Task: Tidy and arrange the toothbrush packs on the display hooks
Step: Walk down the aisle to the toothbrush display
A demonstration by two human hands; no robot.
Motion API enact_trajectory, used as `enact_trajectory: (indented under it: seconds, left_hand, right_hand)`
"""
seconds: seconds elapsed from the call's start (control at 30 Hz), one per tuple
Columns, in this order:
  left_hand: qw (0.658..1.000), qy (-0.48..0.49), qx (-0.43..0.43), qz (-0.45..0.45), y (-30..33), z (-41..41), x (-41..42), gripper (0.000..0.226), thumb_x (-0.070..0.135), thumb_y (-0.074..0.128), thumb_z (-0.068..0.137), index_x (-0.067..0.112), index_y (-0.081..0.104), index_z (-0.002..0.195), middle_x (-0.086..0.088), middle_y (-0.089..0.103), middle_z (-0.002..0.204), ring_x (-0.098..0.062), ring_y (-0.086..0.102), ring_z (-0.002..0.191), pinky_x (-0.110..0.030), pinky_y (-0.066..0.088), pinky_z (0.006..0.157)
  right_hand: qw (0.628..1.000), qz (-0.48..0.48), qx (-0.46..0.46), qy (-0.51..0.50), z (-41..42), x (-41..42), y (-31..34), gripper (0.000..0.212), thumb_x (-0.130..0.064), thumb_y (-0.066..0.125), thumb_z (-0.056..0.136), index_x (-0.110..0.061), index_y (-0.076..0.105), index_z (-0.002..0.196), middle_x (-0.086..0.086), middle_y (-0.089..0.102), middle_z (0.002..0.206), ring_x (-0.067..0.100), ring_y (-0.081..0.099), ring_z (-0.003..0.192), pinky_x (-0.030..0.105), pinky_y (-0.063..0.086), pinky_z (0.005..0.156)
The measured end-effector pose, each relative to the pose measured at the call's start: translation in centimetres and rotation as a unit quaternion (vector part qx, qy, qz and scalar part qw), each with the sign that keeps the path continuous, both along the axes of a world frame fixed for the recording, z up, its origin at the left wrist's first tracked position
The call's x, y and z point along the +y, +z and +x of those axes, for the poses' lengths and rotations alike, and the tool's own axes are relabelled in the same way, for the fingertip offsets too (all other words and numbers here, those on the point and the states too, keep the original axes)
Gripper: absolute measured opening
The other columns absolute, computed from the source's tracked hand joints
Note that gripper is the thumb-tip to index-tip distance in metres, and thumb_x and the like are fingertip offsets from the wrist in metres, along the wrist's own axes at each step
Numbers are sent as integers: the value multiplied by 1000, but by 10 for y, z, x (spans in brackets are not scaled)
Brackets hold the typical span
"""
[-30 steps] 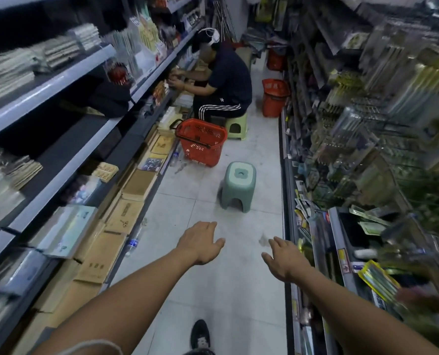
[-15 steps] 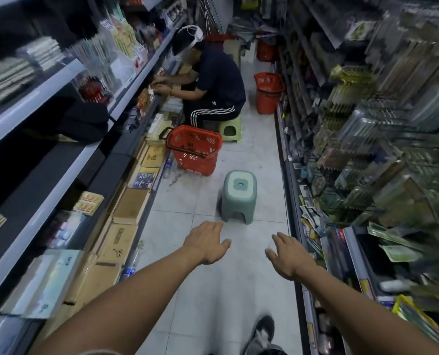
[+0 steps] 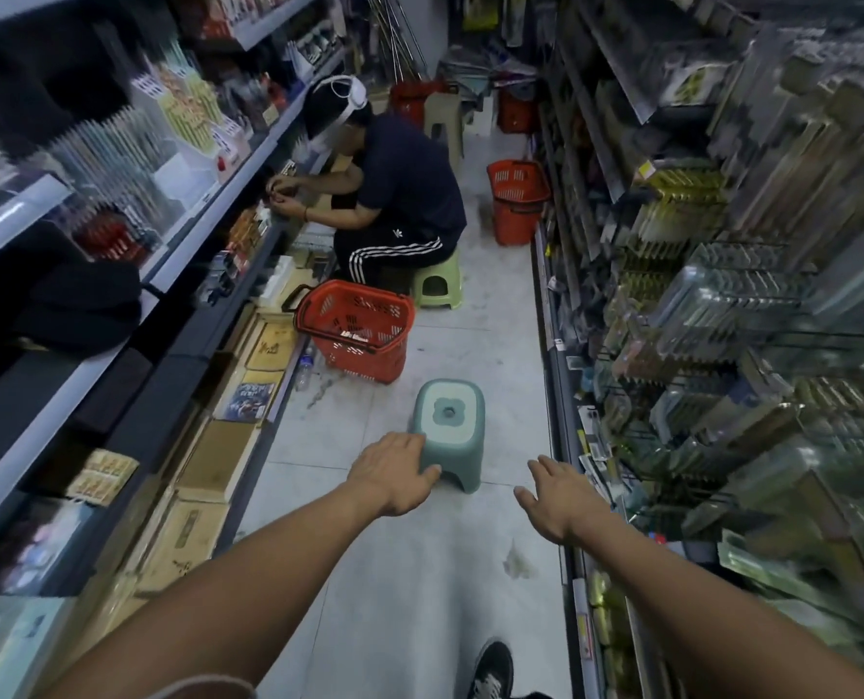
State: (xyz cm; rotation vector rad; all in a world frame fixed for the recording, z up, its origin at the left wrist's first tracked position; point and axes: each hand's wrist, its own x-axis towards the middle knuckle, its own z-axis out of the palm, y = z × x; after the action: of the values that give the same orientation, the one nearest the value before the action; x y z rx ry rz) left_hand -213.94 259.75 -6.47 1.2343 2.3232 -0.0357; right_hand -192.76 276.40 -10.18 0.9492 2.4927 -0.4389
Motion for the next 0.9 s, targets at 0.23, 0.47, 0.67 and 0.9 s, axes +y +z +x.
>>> enact_trajectory:
  seconds: [0.23,0.47,0.67,0.9]
  left_hand:
    - [1000,15,7,-1,2,-18,69,73,58,40,105,18,24,165,-10,36,166,-27,33,152,-42,29,124]
    - [1000,22,-6,-5,-1,-41,114,72,58,41,104,21,27,164,-9,40,163,-27,37,149,-43,32,122]
    - [1000,-5,-17,-12,-13,-83,158,72,58,38,105,17,28,163,-10,42,162,-29,39,147,-43,34,121]
    - [998,-50,-36,8,-22,-152,229,73,58,41,105,16,29,164,-8,36,167,-27,33,153,-42,29,124]
  right_hand:
    - [1000,-7,-14,24,-23,75,-4,71,-55,26,108,-11,20,164,12,18,172,32,20,157,43,17,128]
    - [999,-17,-15,23,-45,118,-9,70,-54,27,108,-11,22,163,12,20,171,32,21,156,43,18,128]
    - [999,-29,-21,9,-79,151,-18,71,-52,27,109,-9,17,165,12,15,173,30,16,158,40,13,129]
    - [998,-29,-27,-45,-132,192,-29,72,-54,25,109,-8,17,165,12,16,173,29,16,159,38,14,129]
